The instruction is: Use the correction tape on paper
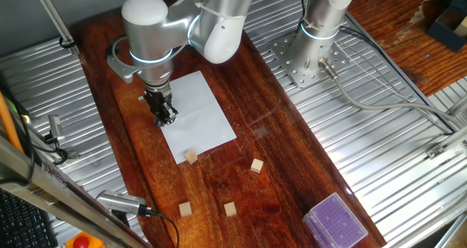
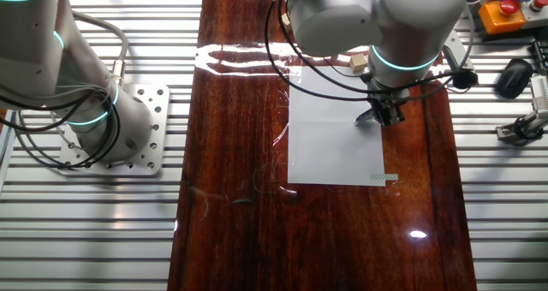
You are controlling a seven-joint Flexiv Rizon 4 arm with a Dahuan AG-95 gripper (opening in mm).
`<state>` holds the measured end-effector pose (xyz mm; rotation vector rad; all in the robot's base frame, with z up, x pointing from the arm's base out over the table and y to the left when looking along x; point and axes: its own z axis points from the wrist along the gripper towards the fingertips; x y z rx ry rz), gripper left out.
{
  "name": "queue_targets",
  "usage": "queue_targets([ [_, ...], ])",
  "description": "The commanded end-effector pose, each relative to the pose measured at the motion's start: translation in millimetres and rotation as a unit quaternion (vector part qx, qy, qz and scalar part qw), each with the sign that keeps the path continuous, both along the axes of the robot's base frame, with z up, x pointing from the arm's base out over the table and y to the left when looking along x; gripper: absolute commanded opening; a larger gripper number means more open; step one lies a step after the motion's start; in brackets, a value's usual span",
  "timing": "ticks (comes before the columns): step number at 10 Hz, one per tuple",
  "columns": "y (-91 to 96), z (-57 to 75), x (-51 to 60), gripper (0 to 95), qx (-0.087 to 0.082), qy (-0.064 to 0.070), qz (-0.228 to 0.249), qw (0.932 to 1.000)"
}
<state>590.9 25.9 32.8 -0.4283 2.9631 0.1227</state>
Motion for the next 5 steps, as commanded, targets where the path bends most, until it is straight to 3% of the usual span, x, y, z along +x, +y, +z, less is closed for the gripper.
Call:
queue_targets([
  [1, -0.2, 0.5, 3.2, 0.0, 0.002, -0.005, 0.001, 1.0000],
  [5, 3.8, -0.4, 12.0, 0.0, 0.005, -0.014, 0.001, 0.9999],
])
